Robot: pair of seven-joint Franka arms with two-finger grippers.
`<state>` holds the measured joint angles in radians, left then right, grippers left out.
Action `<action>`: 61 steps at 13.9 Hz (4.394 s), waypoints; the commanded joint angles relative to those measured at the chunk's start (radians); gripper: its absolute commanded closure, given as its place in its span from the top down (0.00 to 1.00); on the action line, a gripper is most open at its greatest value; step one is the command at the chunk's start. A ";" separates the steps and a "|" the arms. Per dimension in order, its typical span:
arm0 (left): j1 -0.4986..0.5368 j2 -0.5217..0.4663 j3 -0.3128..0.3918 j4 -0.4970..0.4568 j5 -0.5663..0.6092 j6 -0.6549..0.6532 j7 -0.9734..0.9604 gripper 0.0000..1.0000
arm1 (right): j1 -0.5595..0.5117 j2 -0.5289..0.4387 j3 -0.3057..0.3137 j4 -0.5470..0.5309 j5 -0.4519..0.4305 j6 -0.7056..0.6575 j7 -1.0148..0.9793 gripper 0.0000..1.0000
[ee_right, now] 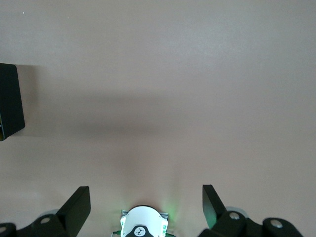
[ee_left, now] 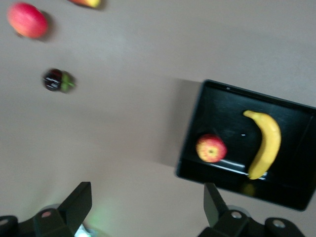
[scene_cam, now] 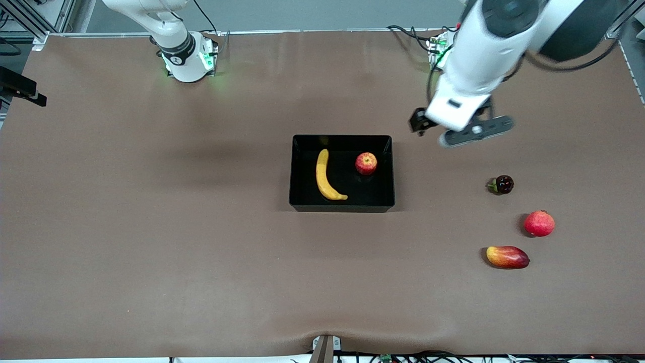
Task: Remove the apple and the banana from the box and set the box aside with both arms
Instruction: 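Reach the left gripper down to the red apple in the black tray, then grasp the red apple with the left gripper and lift it, then carry the apple with the left gripper beside the plum and peach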
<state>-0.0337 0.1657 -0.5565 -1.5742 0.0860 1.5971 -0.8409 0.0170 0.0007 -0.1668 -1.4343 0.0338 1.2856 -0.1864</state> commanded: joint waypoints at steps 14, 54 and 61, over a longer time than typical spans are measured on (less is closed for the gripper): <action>-0.204 0.406 -0.017 -0.200 0.339 0.434 -0.609 1.00 | -0.011 0.012 0.004 0.018 -0.002 -0.005 -0.013 1.00; 0.466 0.449 -0.036 -0.219 0.518 0.567 0.112 0.00 | -0.009 0.012 0.004 0.018 -0.002 -0.006 -0.010 1.00; 0.552 0.517 -0.036 -0.256 0.675 0.664 0.112 0.00 | -0.011 0.012 0.004 0.018 -0.002 -0.006 -0.011 1.00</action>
<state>0.5036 0.6964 -0.5787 -1.8036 0.7305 2.2416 -0.7301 0.0168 0.0056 -0.1674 -1.4322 0.0333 1.2857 -0.1864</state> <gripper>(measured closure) 0.225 0.000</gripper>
